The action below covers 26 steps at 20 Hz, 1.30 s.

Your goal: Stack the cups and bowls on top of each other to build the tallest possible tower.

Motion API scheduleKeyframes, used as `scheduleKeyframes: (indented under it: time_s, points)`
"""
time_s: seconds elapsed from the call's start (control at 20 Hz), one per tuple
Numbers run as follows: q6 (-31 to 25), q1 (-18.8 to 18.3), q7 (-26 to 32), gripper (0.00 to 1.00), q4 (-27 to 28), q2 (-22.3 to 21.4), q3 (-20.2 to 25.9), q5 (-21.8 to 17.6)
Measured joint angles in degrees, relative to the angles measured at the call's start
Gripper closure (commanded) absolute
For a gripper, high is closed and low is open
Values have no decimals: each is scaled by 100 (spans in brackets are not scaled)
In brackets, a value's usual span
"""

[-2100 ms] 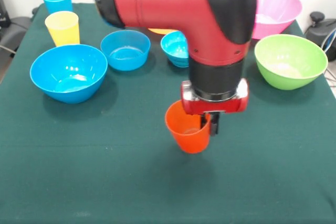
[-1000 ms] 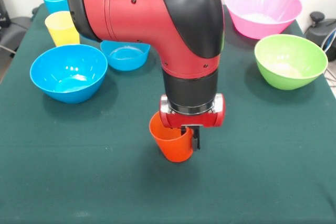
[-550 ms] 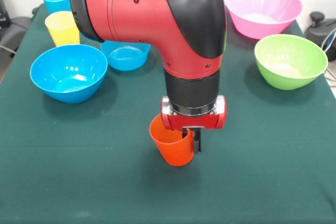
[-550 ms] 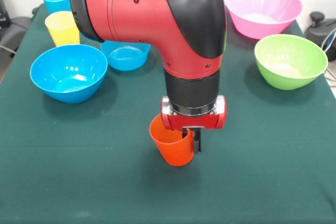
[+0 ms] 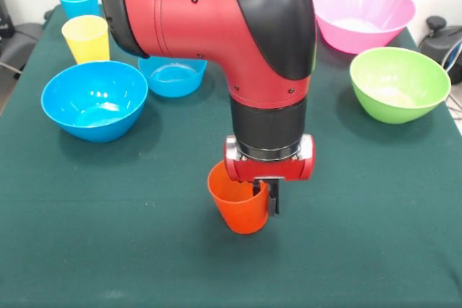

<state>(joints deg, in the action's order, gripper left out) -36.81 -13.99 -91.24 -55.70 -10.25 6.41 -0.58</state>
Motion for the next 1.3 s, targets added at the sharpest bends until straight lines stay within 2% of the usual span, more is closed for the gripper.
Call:
scheduleKeyframes:
  time_s: [0.5,0.55,1.3]
  points:
    - [273,198,0,100,-71,-15,-158,-194]
    - [300,217,0,0,-79,-15,-170,-218]
    - [520,349,0,0,-181,56,-172,-249]
